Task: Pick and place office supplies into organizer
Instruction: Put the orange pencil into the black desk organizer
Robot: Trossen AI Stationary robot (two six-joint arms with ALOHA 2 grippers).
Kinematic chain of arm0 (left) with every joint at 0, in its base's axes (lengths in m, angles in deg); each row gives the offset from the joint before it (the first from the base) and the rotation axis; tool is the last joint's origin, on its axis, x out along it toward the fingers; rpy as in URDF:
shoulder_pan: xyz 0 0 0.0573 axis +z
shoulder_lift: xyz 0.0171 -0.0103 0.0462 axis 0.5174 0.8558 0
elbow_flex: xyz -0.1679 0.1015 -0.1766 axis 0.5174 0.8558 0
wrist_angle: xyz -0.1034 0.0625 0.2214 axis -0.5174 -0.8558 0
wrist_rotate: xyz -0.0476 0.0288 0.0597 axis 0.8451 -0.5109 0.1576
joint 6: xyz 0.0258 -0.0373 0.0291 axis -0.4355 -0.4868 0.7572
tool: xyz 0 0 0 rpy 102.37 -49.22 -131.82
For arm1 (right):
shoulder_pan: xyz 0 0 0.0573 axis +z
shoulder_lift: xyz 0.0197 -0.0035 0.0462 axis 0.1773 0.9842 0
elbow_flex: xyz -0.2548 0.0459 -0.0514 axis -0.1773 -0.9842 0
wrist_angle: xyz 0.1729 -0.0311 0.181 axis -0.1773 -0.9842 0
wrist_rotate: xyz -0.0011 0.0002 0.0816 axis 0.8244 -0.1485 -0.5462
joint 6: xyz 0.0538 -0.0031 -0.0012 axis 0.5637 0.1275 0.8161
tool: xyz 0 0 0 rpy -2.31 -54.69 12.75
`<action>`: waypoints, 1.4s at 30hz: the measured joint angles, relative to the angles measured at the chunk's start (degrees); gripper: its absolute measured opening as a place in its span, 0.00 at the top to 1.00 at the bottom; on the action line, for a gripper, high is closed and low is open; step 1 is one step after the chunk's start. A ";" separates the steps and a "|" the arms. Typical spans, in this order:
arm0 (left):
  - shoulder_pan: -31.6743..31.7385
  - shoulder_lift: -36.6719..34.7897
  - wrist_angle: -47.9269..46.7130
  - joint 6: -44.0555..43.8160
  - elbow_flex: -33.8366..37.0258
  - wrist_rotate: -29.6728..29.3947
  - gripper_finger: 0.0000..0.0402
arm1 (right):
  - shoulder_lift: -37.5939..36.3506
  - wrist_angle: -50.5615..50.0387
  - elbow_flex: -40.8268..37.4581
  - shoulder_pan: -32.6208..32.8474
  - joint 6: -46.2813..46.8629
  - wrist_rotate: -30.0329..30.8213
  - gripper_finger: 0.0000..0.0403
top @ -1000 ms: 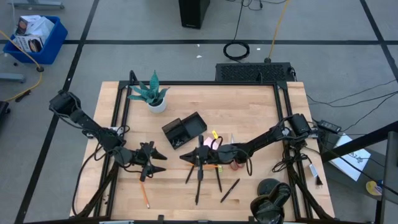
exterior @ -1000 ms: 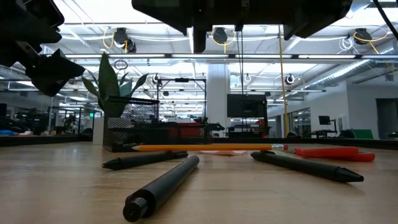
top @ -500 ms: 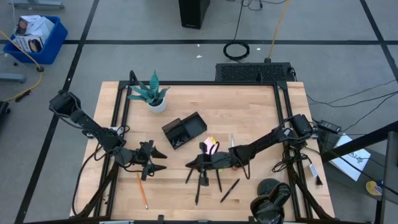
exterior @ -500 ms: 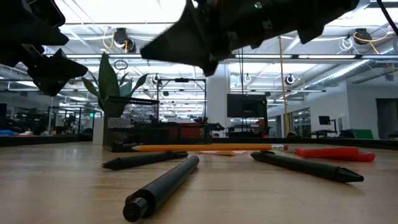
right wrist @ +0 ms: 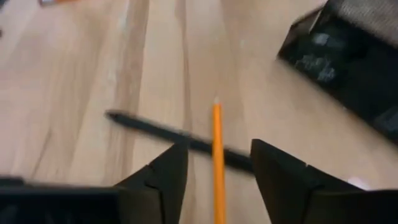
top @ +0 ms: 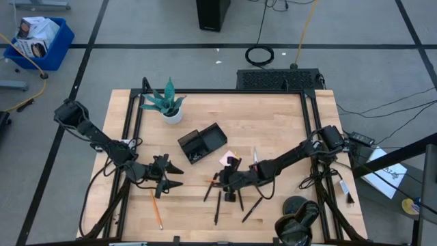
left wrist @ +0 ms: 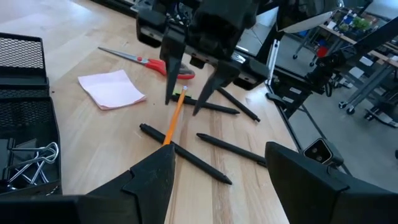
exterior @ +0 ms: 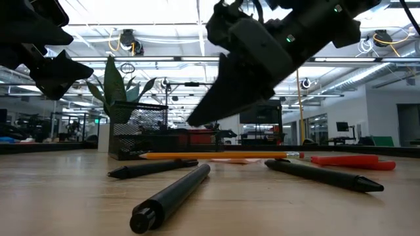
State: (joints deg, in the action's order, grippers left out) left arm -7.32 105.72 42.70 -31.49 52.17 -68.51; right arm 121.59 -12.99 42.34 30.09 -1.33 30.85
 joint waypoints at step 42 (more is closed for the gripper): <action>0.00 0.00 0.13 -0.80 0.00 0.04 0.37 | -0.04 -19.60 0.04 1.77 8.76 1.34 0.84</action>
State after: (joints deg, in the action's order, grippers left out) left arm -7.32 105.72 42.83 -32.29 52.16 -68.46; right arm 121.55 -32.60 42.38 31.86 7.43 32.19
